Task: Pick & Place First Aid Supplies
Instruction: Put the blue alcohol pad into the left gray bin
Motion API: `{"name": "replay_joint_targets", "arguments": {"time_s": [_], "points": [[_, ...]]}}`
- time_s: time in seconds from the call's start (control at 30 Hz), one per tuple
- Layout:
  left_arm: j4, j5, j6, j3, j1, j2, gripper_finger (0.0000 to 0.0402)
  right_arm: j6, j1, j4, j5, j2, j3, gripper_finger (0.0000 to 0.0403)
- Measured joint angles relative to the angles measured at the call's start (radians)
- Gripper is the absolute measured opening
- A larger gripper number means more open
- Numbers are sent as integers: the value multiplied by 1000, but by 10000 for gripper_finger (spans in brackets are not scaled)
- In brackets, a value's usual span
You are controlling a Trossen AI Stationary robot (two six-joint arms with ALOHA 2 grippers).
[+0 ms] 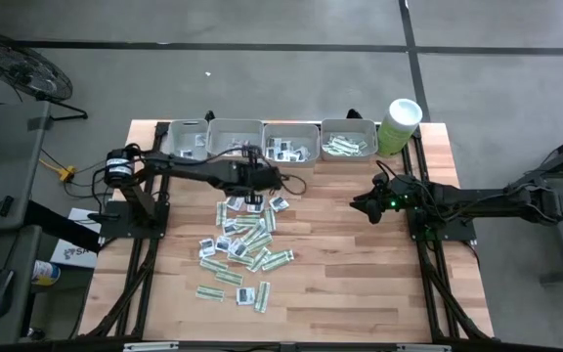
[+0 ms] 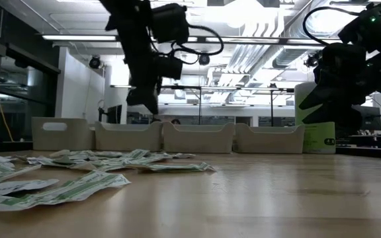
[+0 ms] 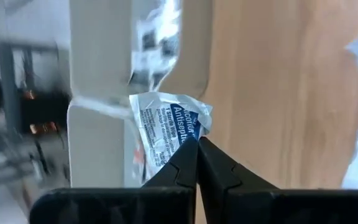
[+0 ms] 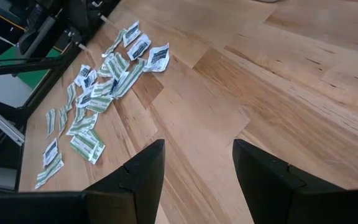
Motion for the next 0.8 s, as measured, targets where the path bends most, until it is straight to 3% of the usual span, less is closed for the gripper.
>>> {"name": "replay_joint_targets", "arguments": {"time_s": [0.3, 0.47, 0.6, 0.8], "points": [[-360, 206, -471, 227, 101, -1, 0, 0, 0, 0, 2, 0, 0, 183], [-480, 331, -704, 275, 158, -2, 0, 20, 0, 0, 3, 0, 0, 183], [-551, 340, -841, 276, 186, 2, 0, 28, 0, 0, 3, 0, 0, 183], [-573, 252, -995, 265, 207, 7, 0, 50, 0, 1, 1, 0, 0, 183]]}}
